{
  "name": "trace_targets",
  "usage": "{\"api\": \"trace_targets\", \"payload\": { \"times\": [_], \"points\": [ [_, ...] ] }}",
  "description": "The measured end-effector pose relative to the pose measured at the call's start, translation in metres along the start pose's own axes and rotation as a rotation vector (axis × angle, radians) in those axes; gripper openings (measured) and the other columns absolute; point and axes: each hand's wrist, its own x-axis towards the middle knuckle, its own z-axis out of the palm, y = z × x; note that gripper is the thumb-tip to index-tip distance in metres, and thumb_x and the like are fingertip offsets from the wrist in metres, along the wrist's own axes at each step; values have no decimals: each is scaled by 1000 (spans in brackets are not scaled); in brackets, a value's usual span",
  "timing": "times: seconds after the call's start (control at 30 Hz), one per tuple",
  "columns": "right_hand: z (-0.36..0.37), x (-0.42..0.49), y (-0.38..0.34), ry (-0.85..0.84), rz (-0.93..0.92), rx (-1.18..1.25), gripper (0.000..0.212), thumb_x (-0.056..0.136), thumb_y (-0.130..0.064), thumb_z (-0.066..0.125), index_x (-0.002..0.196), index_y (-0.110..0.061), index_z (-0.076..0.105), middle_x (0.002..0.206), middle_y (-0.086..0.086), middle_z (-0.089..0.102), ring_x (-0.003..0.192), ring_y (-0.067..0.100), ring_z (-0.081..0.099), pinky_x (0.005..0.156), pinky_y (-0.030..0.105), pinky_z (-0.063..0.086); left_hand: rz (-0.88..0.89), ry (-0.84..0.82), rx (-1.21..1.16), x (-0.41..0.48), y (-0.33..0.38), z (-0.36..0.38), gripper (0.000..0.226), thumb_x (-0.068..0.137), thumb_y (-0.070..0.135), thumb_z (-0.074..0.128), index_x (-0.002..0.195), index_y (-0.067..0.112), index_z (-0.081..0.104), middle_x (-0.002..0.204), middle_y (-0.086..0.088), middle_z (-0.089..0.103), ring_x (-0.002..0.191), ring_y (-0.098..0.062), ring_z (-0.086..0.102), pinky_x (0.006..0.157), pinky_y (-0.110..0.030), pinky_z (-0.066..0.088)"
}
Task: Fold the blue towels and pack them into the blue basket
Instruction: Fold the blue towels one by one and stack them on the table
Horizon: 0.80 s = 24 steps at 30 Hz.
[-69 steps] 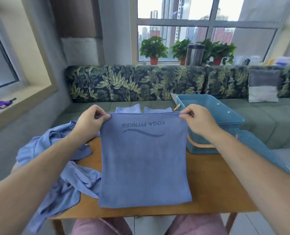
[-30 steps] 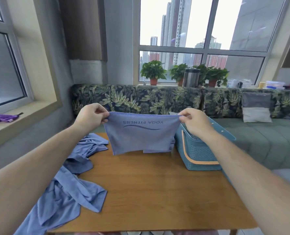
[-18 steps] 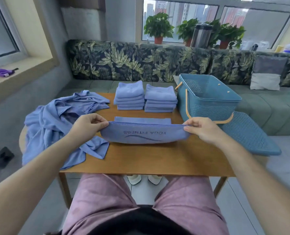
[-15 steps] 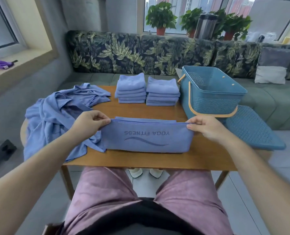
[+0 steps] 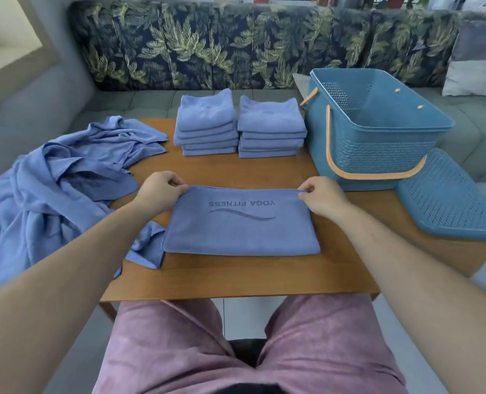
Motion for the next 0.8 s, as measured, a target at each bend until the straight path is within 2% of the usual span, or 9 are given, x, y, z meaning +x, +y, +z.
{"api": "trace_targets", "payload": {
  "times": [0.13,0.17,0.23,0.33,0.4,0.47,0.53,0.63,0.8],
  "points": [
    [18,2,13,25,-63,-34,16,88,-6,59,96,-12,71,96,3,60,95,24,61,75,26,39,31,-9,40,3,-14,18,13,91,23,68,98,12,69,90,-1,64,84,-20,59,60,-23,42],
    [20,2,14,42,-68,-51,18,89,-9,59,102,-12,70,100,5,57,98,26,60,80,28,41,44,14,53,2,-15,20,14,91,24,67,100,13,68,94,-3,63,88,-23,60,64,-27,45],
    [21,-2,12,94,-43,-166,32,91,-15,58,123,-13,62,117,10,55,113,31,55,95,36,44,50,111,174,0,-14,23,25,92,29,66,111,13,65,109,-8,60,103,-30,57,83,-37,46],
    [33,-25,-14,242,-149,-380,49,92,-16,53,141,-19,49,140,7,48,132,30,41,107,42,33,196,275,381,-15,3,39,33,96,30,58,125,14,61,129,-10,55,121,-33,49,98,-47,39],
    [53,-41,-44,196,-306,-317,52,96,-18,48,148,-22,44,155,3,38,146,27,28,114,43,26,389,173,277,-29,26,61,37,99,30,52,131,15,60,141,-5,54,132,-29,47,105,-46,39],
    [79,-49,-66,56,-353,-301,53,103,-24,38,156,-24,33,165,-2,23,154,23,12,122,43,15,470,-21,208,-40,43,87,44,102,31,42,143,19,51,153,-2,44,145,-27,34,117,-46,29],
    [97,-51,-69,-55,-292,-349,54,107,-32,28,160,-26,21,168,-5,11,155,20,2,125,41,5,417,-114,244,-46,43,102,47,106,34,32,151,27,39,161,4,31,151,-23,21,122,-45,18],
    [97,-47,-48,-109,-208,-385,58,106,-48,17,161,-31,10,169,-6,-2,155,17,-8,125,41,-6,312,-93,372,-48,20,94,52,105,50,25,156,39,25,165,12,14,154,-15,5,125,-40,4],
    [64,-37,-3,-98,-74,-427,64,103,-57,9,161,-31,2,168,-3,-9,155,18,-12,125,41,-8,193,-113,420,-38,-18,60,61,102,59,18,159,36,14,166,13,3,153,-9,-3,125,-39,-2]
  ]
}}
